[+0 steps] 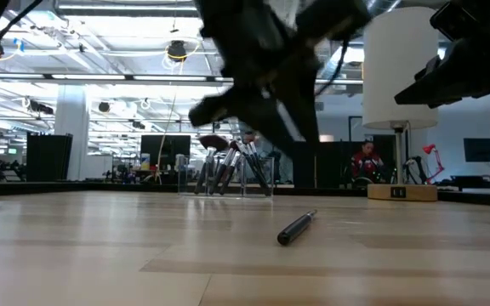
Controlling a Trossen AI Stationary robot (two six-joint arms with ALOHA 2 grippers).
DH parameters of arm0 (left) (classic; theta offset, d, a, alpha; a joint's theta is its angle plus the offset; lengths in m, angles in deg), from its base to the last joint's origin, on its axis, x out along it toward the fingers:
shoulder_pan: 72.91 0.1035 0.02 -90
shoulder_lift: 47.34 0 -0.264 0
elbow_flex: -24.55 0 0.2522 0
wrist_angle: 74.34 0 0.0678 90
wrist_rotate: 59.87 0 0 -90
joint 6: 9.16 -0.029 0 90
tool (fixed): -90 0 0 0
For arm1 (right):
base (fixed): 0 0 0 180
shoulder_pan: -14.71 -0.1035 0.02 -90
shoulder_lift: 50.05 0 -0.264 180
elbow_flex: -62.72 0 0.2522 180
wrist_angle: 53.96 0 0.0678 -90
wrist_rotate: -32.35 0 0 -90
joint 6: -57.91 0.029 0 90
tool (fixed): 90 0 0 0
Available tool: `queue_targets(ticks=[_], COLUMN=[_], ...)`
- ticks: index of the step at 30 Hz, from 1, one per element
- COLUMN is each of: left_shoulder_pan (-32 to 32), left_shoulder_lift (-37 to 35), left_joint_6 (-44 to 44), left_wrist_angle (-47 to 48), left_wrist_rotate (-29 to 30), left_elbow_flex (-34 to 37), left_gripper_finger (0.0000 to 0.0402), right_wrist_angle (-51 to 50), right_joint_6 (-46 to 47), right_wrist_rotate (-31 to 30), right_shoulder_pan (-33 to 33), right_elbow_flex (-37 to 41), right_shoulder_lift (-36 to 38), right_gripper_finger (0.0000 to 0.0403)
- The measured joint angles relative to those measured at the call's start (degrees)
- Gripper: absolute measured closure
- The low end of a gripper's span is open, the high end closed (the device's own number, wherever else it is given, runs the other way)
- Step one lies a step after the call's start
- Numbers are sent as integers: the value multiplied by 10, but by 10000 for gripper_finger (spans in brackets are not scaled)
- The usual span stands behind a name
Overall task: Pick & Place Makeup Supplies
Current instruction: Put the makeup brush into the transparent organizer
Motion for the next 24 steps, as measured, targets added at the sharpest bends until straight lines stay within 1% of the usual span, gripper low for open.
queue_targets(ticks=[5, 8, 13, 20, 24], left_shoulder_pan=[13, 14, 15, 19, 28], left_shoulder_lift=[20, 20, 20, 20, 25], left_joint_6=[-8, -13, -15, -28, -1], left_wrist_angle=[-4, -6, -1, 15, 16], left_wrist_rotate=[-59, -81, -87, -88, -89], left_elbow_flex=[0, 0, 0, 0, 0], left_gripper_finger=[308, 301, 278, 230, 222], right_wrist_angle=[-4, -5, -6, -6, -6], right_joint_6=[0, 0, 0, 5, 6], right_wrist_rotate=[0, 0, 0, 0, 0], right_shoulder_pan=[0, 0, 0, 0, 0], right_elbow_flex=[0, 0, 0, 0, 0], right_shoulder_lift=[0, 0, 0, 0, 0], right_gripper_finger=[395, 395, 395, 395, 395])
